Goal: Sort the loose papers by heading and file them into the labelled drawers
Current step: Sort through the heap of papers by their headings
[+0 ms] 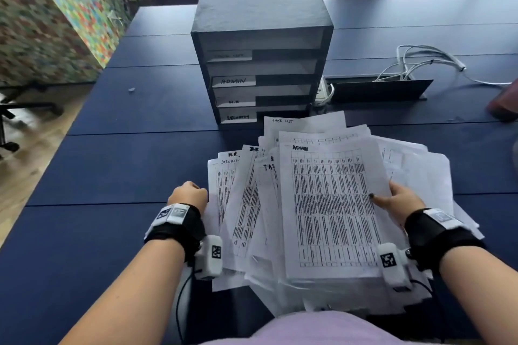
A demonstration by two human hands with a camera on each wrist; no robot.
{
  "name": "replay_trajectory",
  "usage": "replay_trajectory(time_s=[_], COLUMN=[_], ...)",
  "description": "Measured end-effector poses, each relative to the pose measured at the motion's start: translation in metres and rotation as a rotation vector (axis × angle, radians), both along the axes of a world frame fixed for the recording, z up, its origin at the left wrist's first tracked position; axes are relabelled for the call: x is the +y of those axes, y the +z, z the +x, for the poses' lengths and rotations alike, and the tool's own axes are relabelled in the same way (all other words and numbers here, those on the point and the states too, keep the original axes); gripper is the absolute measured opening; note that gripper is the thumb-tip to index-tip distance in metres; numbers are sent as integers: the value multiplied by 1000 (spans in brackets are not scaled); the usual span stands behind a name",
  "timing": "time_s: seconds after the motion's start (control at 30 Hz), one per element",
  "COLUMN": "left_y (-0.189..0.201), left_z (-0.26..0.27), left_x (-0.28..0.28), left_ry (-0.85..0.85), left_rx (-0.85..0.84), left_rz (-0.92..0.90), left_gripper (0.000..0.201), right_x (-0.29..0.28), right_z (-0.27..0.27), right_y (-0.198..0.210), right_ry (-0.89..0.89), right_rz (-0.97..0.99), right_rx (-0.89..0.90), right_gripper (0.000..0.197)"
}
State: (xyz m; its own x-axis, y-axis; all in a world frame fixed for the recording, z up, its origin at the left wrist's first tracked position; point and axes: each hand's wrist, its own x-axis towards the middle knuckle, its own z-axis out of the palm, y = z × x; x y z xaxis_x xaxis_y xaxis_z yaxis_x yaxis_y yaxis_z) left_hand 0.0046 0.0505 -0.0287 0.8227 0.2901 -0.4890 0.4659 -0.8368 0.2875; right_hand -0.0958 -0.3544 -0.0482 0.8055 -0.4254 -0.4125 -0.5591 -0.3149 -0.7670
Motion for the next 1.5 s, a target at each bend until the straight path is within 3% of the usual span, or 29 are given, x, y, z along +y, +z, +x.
replay_trajectory(time_s=[0.13, 0.3, 0.47, 0.57, 0.77, 0.9, 1.1, 1.27, 1.37, 1.5], left_y=[6, 11, 24, 54, 118, 145, 195, 218, 208, 168], left_z=[-6, -12, -16, -14, -13, -14, -14, -33, -42, -38], left_x=[13, 8, 7, 4, -18, -30, -36, -63, -79, -82], left_ry=[-90, -22, -100, -136, -294, -303, -280, -449, -581, -737], left_rx=[103, 150, 151, 101, -105, -291, -838, -1162, -1163, -982], left_rz=[-94, -210, -124, -186, -235, -156, -152, -428, -657, -711], left_gripper=[12, 29, 16, 17, 20, 21, 16, 8, 4, 11], right_x=[-1, -4, -8, -8, -8, -5, -6, -5, -7, -6], right_z=[1, 1, 0, -1, -2, -4, -5, -5, -6, -6], right_y=[-3, -8, -12, -13, -13, -9, -11, -12, -15, -12], right_ry=[-2, 1, 5, 4, -5, -9, -6, -26, -30, -29], right_rz=[-5, 8, 7, 0, 24, 17, 42, 58, 53, 53], right_rx=[-1, 2, 0, -9, -25, -43, -52, -79, -74, -48], right_gripper=[36, 32, 32, 32, 34, 33, 35, 33, 35, 38])
